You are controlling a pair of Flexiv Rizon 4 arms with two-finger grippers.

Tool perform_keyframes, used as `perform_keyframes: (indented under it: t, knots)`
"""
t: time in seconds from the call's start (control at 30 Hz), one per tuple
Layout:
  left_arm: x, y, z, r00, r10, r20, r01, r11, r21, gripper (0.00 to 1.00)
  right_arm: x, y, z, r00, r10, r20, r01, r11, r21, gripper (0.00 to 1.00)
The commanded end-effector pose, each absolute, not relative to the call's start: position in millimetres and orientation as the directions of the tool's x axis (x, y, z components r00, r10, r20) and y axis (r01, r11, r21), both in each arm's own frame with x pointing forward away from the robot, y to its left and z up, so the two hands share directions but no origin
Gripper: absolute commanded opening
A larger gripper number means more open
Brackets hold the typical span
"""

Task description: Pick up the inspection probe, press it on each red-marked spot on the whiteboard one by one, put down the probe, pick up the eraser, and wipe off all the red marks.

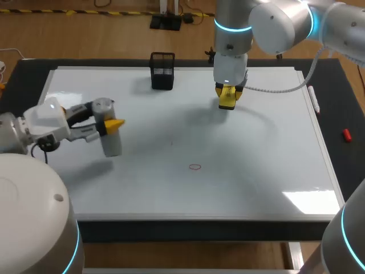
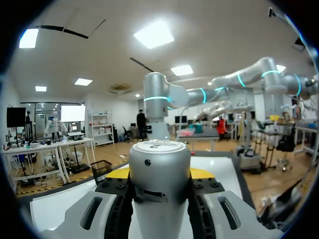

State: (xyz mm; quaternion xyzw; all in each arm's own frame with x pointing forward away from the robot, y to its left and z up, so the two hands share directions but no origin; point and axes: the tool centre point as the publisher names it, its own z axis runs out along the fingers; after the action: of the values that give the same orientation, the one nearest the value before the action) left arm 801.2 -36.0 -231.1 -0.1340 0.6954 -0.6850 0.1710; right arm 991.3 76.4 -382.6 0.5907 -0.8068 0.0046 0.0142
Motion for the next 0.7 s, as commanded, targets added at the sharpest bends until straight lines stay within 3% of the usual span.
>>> perform_keyframes:
  t: [0.03,0.7]
  knots:
    - [798,-67,-235,-0.929,-0.368,-0.048,0.043,0.022,-0.999,0.00,992,76,-382,-0.300,-0.953,0.031,-0.954,0.300,0.008,0.00]
    - [769,-204,-249,-0.979,-0.201,-0.019,0.030,-0.053,-0.998,0.00,992,76,-382,-0.300,-0.953,0.031,-0.954,0.300,0.008,0.00]
